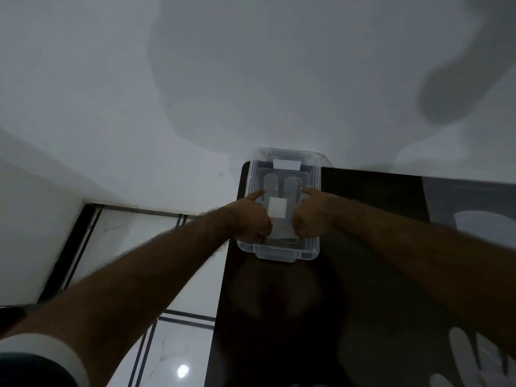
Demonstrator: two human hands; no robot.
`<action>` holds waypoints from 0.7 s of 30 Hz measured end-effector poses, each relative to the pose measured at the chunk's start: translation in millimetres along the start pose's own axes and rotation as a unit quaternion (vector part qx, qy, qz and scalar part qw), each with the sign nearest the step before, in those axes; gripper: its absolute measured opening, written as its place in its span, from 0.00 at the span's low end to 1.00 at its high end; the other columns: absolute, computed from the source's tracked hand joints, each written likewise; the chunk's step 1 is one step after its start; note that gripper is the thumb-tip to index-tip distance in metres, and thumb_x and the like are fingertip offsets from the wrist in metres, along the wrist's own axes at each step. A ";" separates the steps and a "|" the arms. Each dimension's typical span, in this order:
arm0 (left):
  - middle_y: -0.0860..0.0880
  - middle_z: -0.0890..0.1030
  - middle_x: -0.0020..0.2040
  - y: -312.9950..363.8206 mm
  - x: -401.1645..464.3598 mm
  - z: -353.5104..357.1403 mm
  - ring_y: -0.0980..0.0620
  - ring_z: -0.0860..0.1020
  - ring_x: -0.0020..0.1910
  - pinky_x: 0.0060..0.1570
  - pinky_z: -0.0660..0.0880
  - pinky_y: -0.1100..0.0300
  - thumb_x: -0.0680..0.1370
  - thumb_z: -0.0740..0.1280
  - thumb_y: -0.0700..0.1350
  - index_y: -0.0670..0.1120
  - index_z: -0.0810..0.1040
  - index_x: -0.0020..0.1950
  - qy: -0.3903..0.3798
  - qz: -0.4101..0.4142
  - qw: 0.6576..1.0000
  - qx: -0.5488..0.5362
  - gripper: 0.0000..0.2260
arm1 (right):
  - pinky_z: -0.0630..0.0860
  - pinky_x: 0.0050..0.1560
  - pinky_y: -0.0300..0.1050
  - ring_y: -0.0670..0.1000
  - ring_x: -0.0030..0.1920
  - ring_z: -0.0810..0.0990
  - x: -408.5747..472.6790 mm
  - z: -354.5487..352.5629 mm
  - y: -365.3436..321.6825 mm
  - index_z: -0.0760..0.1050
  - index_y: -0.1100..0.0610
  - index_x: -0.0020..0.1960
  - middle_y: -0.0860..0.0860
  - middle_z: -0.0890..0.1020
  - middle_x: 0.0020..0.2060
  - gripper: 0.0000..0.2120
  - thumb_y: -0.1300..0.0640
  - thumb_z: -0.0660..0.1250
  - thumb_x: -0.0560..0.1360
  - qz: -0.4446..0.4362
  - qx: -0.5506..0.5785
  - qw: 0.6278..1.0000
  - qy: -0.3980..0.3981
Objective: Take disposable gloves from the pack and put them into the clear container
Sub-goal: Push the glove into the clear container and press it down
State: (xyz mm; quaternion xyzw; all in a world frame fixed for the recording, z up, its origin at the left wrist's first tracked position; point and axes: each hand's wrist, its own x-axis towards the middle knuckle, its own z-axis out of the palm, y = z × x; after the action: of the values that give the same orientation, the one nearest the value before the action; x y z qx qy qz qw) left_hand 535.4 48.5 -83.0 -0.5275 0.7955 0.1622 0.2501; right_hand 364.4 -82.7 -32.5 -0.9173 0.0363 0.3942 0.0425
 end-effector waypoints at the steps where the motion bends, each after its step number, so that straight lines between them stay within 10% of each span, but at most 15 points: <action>1: 0.54 0.85 0.61 1.2 -0.2 -2.2 0.50 0.78 0.71 0.77 0.30 0.32 0.84 0.63 0.58 0.57 0.84 0.63 -0.019 -0.002 1.000 -0.009 0.14 | 0.53 0.81 0.65 0.51 0.66 0.79 4.0 -0.3 0.4 0.81 0.49 0.62 0.49 0.84 0.59 0.14 0.45 0.62 0.84 0.004 0.000 1.000 0.025; 5: 0.48 0.81 0.71 3.9 -4.5 -12.3 0.48 0.69 0.80 0.78 0.32 0.28 0.86 0.55 0.62 0.56 0.82 0.69 -0.061 -0.007 0.997 -0.051 0.21 | 0.76 0.67 0.55 0.55 0.62 0.81 16.6 -2.3 -5.3 0.75 0.52 0.70 0.54 0.81 0.62 0.16 0.53 0.67 0.82 0.040 0.080 0.992 0.084; 14: 0.53 0.85 0.65 -8.6 -23.7 -14.3 0.53 0.64 0.83 0.79 0.28 0.35 0.87 0.55 0.60 0.54 0.88 0.59 0.026 0.005 0.995 -0.101 0.22 | 0.76 0.67 0.49 0.51 0.62 0.81 1.8 -7.3 -13.7 0.82 0.53 0.64 0.51 0.83 0.62 0.13 0.62 0.64 0.83 -0.027 0.196 0.978 -0.063; 21: 0.51 0.86 0.61 -1.5 -7.6 -25.8 0.46 0.75 0.74 0.81 0.37 0.31 0.83 0.64 0.52 0.52 0.85 0.63 -0.024 -0.058 0.998 0.009 0.14 | 0.79 0.63 0.55 0.56 0.58 0.83 17.9 -8.8 -21.6 0.79 0.50 0.67 0.51 0.83 0.61 0.16 0.46 0.65 0.83 0.003 -0.041 0.998 0.042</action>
State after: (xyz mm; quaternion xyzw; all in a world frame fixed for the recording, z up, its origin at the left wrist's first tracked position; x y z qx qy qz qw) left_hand 533.4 40.2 -57.5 -0.5663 0.7587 0.1534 0.2830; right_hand 385.2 -62.8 -38.4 -0.9339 0.0241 0.3567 0.0021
